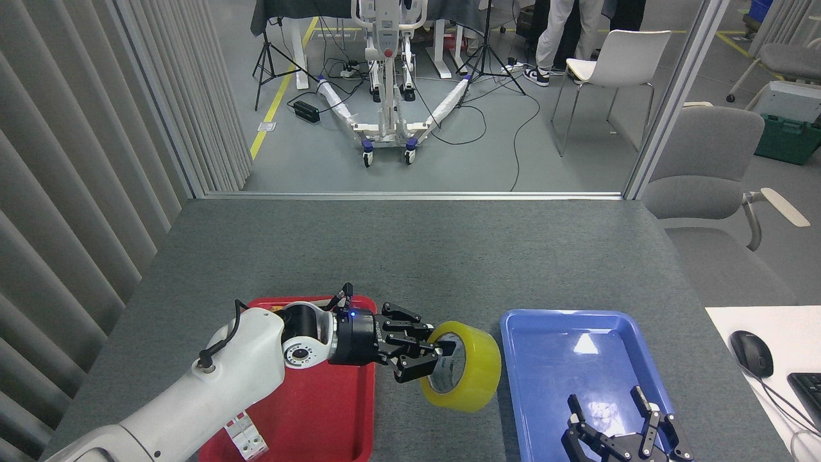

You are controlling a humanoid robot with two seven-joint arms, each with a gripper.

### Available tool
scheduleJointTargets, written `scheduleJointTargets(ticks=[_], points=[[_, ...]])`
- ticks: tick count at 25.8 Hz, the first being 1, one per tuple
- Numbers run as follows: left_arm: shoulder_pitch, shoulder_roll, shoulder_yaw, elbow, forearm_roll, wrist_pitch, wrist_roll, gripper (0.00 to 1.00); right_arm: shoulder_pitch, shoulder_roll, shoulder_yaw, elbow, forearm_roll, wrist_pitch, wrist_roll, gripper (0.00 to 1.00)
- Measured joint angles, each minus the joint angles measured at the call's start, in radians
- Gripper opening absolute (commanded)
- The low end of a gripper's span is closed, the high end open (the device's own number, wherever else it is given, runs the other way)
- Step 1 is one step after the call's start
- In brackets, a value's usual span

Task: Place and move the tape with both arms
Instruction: 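Bring the right gripper up to the tape and grasp it from the left gripper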

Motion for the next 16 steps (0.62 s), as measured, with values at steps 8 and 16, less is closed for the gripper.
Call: scheduleJointTargets(ticks=[8, 16], points=[[0.038, -0.014, 0.028, -0.007, 0.012, 0.001, 0.027, 0.0, 0.0, -0.033, 0.036, -0.016, 0.0, -0.302, -0.134, 1.0], [0.042, -0.025, 0.033, -0.02, 0.01, 0.001, 0.03, 0.0, -0.004, -0.039, 0.039, -0.002, 0.0, -0.558, -0.174, 1.0]])
